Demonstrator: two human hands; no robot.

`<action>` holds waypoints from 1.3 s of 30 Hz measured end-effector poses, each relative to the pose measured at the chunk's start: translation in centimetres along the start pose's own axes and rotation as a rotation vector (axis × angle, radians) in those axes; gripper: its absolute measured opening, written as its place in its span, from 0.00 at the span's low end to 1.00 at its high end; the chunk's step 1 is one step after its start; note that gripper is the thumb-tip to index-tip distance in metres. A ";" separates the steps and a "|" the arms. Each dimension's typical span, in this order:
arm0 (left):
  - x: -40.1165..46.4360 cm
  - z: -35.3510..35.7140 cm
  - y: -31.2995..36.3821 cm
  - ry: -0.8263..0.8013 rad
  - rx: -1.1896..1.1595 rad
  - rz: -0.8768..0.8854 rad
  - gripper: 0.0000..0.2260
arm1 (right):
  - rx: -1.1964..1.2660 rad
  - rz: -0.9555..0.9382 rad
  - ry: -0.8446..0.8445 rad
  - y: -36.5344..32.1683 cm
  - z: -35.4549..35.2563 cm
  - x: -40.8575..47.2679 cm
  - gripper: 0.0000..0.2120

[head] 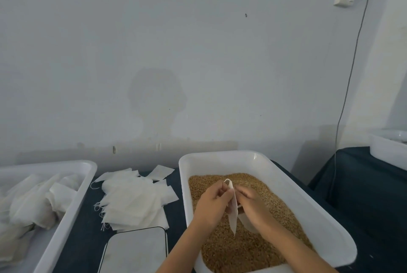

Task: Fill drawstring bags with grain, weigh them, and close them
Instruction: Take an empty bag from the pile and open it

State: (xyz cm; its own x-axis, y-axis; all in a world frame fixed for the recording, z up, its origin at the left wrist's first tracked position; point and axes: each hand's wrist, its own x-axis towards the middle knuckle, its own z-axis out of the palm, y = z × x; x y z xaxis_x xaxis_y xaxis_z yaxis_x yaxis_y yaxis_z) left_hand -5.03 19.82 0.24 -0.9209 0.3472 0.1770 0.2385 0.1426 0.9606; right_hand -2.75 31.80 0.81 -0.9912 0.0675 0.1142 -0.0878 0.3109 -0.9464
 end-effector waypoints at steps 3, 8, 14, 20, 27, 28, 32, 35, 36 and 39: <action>-0.1 0.2 -0.1 0.023 0.081 0.008 0.08 | -0.083 -0.011 0.000 0.2 -0.1 0.0 0.16; -0.1 0.1 -0.1 0.031 0.095 0.049 0.09 | -0.022 0.004 -0.001 -0.2 -0.1 -0.2 0.17; -0.2 0.1 0.1 0.011 0.119 0.086 0.14 | 0.039 0.009 -0.012 -0.6 -0.1 -0.5 0.18; -0.1 0.1 -0.5 0.137 0.249 0.025 0.11 | -0.358 0.008 0.129 0.6 -0.6 -0.2 0.14; -0.2 0.5 -0.4 0.102 0.347 0.121 0.11 | -0.282 0.088 0.075 1.0 -0.6 -0.1 0.15; -0.2 0.4 -0.5 0.109 0.364 0.134 0.11 | -0.305 0.094 0.078 1.0 -0.6 0.0 0.14; -0.2 0.5 -0.5 0.214 0.595 0.273 0.09 | -0.511 0.028 0.128 1.0 -0.7 -0.2 0.13; -0.4 0.8 -0.7 0.195 0.836 0.316 0.09 | -0.529 0.009 0.161 0.6 -0.7 -0.4 0.14; -0.4 0.9 -0.8 0.176 0.887 0.313 0.10 | -0.522 0.016 0.163 0.6 -0.7 -0.4 0.14; -0.5 1.1 -0.9 0.118 0.984 0.316 0.16 | -0.447 0.054 0.187 0.5 -1.0 -0.5 0.13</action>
State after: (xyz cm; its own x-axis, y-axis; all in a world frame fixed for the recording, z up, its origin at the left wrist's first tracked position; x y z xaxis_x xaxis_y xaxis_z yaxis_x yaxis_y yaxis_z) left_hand -4.47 20.53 -0.96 -0.7846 0.4148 0.4608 0.5711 0.7729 0.2767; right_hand -2.21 32.87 0.58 -0.9547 0.2513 0.1592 0.0553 0.6759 -0.7349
